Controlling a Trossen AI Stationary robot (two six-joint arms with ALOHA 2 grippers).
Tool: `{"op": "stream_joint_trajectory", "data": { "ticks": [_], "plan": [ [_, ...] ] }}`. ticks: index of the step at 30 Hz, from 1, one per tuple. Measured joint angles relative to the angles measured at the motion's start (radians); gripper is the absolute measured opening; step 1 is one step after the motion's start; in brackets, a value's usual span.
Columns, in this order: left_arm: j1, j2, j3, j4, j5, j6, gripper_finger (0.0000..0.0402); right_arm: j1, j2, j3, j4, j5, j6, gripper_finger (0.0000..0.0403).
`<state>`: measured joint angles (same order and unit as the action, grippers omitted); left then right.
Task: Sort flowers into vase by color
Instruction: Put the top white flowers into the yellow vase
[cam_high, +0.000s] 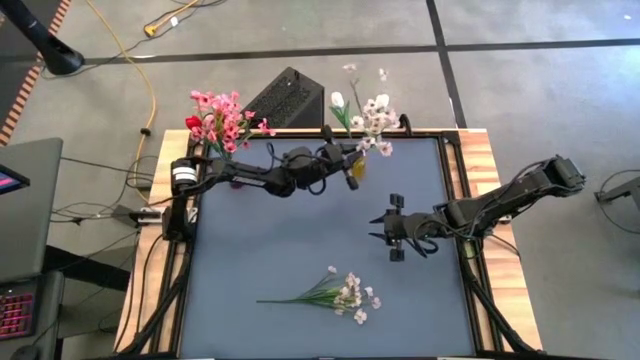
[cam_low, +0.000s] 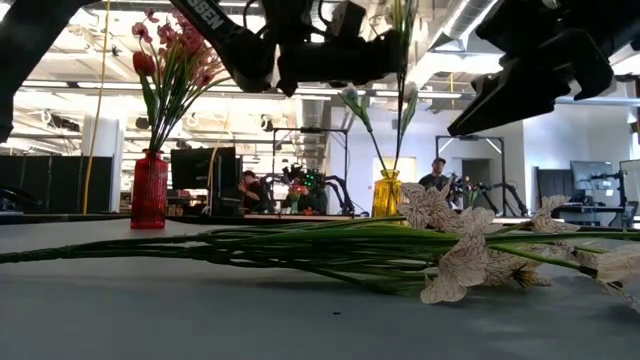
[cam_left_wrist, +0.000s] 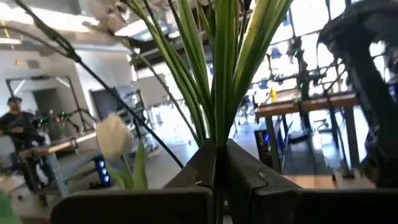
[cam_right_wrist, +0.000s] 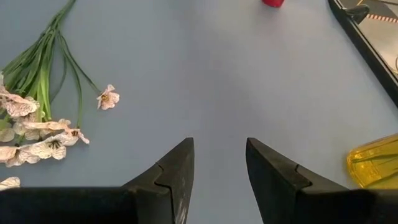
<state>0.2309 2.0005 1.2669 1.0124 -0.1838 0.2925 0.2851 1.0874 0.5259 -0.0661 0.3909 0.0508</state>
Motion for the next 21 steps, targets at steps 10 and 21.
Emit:
{"op": "stream_joint_trajectory", "data": {
  "ticks": [10,21],
  "plan": [
    [0.029,0.002,-0.001,-0.046,-0.012,-0.044,0.0,0.001,0.0,0.0,0.0,-0.004,0.002,0.017],
    [0.046,0.015,-0.002,-0.154,-0.024,-0.115,0.0,0.001,0.0,0.0,0.0,-0.025,0.009,0.017]
  ]
}}
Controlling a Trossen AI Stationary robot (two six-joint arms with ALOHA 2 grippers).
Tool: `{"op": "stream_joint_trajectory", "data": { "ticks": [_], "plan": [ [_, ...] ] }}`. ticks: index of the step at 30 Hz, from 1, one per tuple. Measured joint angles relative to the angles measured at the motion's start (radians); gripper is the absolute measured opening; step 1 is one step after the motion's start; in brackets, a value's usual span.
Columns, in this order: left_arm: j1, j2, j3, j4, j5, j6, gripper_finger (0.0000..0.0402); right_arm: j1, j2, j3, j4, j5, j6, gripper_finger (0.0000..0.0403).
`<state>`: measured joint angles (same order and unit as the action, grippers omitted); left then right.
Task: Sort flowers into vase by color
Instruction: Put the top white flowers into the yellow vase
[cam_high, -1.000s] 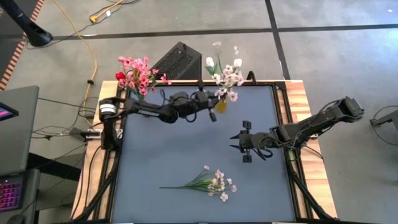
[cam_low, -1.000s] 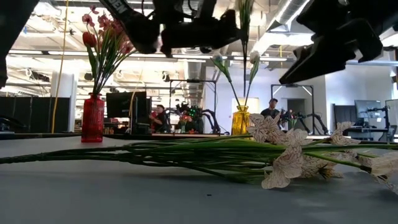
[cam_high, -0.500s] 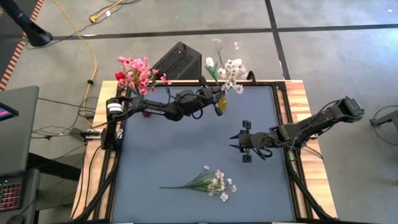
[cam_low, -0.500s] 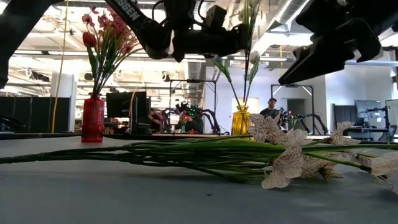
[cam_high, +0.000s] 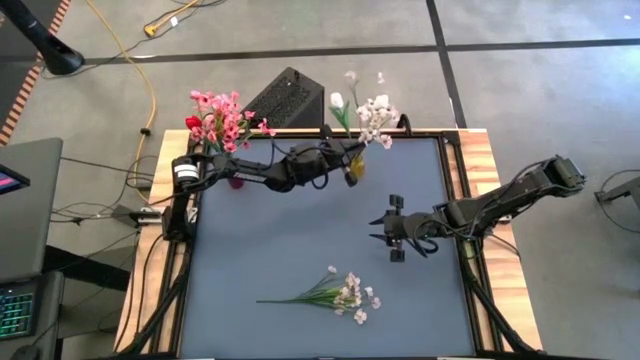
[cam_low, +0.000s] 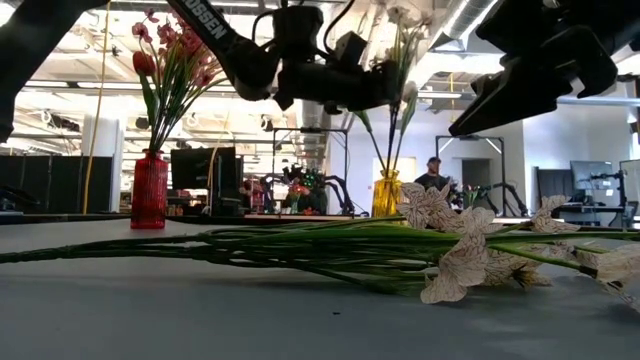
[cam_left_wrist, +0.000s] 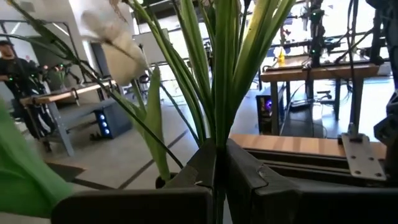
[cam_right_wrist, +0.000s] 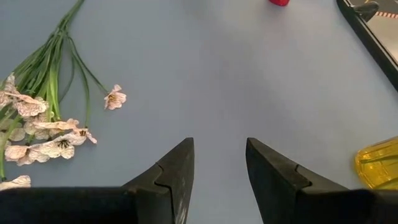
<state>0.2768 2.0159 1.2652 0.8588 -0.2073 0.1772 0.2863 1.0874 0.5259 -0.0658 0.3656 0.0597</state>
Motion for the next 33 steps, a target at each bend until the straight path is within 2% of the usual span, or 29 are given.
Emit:
{"op": "stream_joint_trajectory", "data": {
  "ticks": [7,15,19,33],
  "plan": [
    [0.002,0.0,0.0,-0.044,-0.005,-0.003,0.001,0.0,0.0,0.0,0.0,0.0,0.011,0.017],
    [0.006,0.0,0.0,-0.043,-0.012,-0.008,0.0088,0.0,0.0,0.0,0.0,-0.001,0.022,0.017],
    [0.006,0.0,0.0,-0.07,-0.014,-0.039,0.0111,0.001,0.0,0.0,0.0,-0.001,0.022,0.017],
    [-0.002,-0.042,0.01,-0.309,-0.048,-0.074,0.0117,0.0,0.0,0.0,-0.001,-0.001,0.027,0.017]
  ]
}}
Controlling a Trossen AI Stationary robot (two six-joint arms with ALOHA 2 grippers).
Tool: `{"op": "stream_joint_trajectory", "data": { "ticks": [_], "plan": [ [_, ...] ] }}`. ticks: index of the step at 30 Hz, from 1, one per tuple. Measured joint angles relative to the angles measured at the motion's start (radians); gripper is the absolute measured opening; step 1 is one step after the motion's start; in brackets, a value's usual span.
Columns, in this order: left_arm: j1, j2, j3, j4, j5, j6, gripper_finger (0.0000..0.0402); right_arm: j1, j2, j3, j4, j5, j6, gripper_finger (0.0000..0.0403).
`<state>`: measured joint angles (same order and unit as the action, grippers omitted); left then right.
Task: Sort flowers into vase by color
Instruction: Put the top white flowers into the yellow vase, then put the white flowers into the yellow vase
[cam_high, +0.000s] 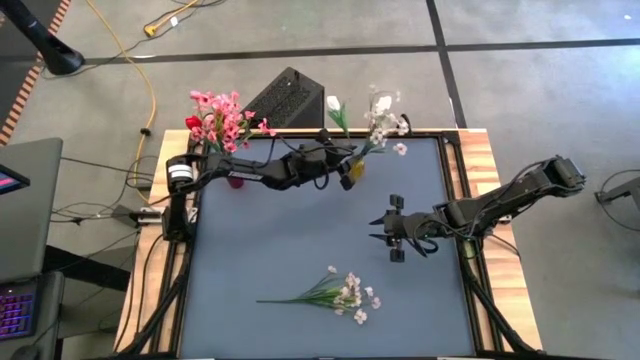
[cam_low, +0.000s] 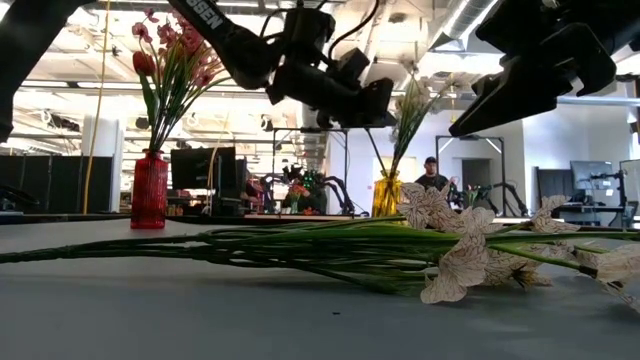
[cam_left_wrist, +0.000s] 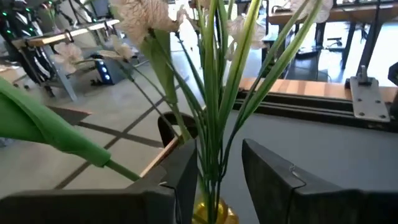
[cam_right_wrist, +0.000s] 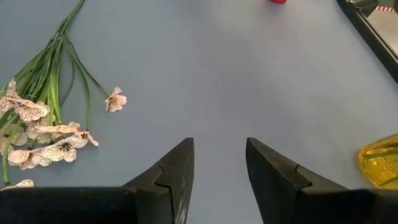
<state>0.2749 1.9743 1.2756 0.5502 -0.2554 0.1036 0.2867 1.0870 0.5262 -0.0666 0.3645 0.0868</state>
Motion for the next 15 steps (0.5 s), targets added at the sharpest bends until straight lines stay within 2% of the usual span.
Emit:
{"op": "stream_joint_trajectory", "data": {
  "ticks": [15],
  "plan": [
    [-0.103,-0.158,0.027,-0.384,0.04,0.072,0.0117,0.0,0.0,0.0,-0.002,0.0,0.002,0.017]
  ]
}}
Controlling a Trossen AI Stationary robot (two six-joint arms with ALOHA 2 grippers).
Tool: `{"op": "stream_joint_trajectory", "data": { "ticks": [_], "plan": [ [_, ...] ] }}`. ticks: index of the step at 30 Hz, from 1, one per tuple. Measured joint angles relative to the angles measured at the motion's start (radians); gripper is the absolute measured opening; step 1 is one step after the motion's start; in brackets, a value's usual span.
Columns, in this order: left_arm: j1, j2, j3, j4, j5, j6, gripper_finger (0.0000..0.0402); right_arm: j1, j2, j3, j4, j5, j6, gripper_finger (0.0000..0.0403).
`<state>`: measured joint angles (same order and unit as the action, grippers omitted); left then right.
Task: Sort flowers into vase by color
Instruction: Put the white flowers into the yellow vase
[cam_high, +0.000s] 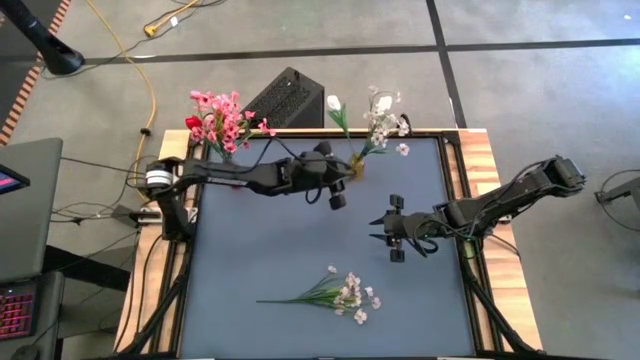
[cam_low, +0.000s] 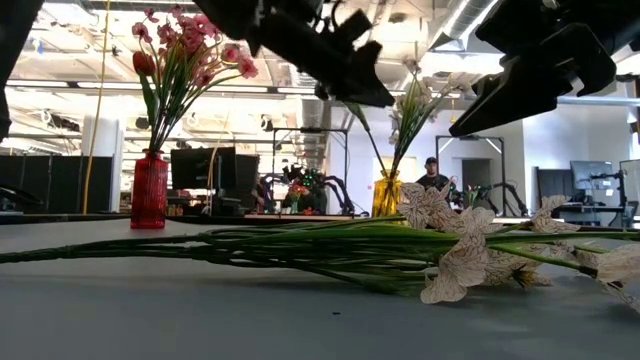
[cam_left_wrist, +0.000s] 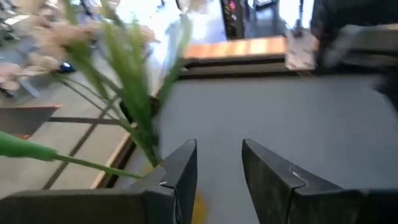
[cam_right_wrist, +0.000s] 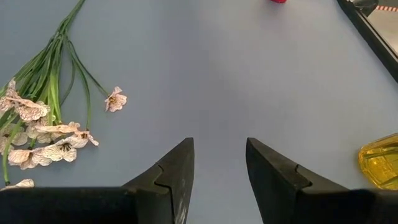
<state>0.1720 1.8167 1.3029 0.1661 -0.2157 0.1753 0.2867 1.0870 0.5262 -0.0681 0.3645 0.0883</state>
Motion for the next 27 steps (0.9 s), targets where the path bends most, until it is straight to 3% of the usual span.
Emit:
{"op": "stream_joint_trajectory", "data": {
  "ticks": [12,17,27],
  "plan": [
    [-0.194,-0.142,0.0,-0.424,0.005,-0.004,0.0117,-0.001,0.0,0.0,0.018,0.0,0.0,0.017],
    [-0.271,-0.174,0.0,-0.582,0.112,-0.009,0.0117,-0.003,0.0,0.0,0.1,0.0,-0.008,0.017],
    [-0.422,-0.166,0.0,-0.734,0.3,-0.323,0.0117,0.035,0.0,0.001,0.163,-0.074,0.02,0.017]
  ]
}}
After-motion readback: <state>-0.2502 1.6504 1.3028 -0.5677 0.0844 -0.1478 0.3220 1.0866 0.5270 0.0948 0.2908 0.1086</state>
